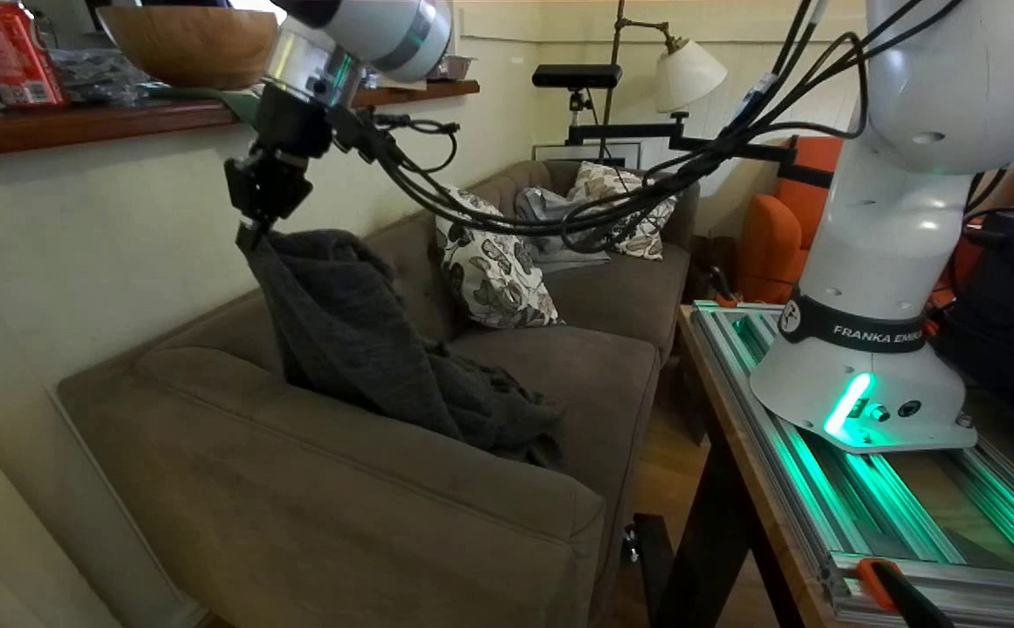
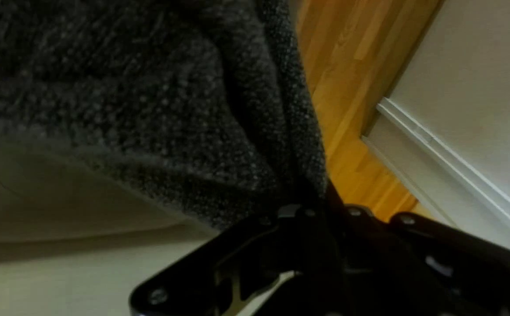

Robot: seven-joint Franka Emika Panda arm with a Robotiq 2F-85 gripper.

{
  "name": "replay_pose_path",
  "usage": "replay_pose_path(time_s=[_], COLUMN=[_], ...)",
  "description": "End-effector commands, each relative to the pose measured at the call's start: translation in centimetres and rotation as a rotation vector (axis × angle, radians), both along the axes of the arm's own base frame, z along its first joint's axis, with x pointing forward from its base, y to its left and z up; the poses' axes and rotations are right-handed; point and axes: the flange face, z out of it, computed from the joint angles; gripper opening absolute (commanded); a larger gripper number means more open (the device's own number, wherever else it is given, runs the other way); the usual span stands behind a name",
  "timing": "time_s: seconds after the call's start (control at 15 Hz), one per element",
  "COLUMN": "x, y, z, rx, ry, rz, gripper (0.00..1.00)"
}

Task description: Place the grey cloth over the left armrest.

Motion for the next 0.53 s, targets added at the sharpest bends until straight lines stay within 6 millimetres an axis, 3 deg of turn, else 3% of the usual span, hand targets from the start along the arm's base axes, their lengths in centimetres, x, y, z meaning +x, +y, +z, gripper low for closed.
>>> replay_pose_path(time_s=[0.0, 0.2, 0.47], x=[-2.6, -3.9, -5.6], y=[4.0, 8.9, 16.9], z=[7.8, 13.8, 19.9], rx=[-0.035, -0.071, -0.111], ry=[-0.137, -0.229, -0.309], rz=[0.147, 0.293, 0.494], gripper=[0.01, 0.01, 0.01])
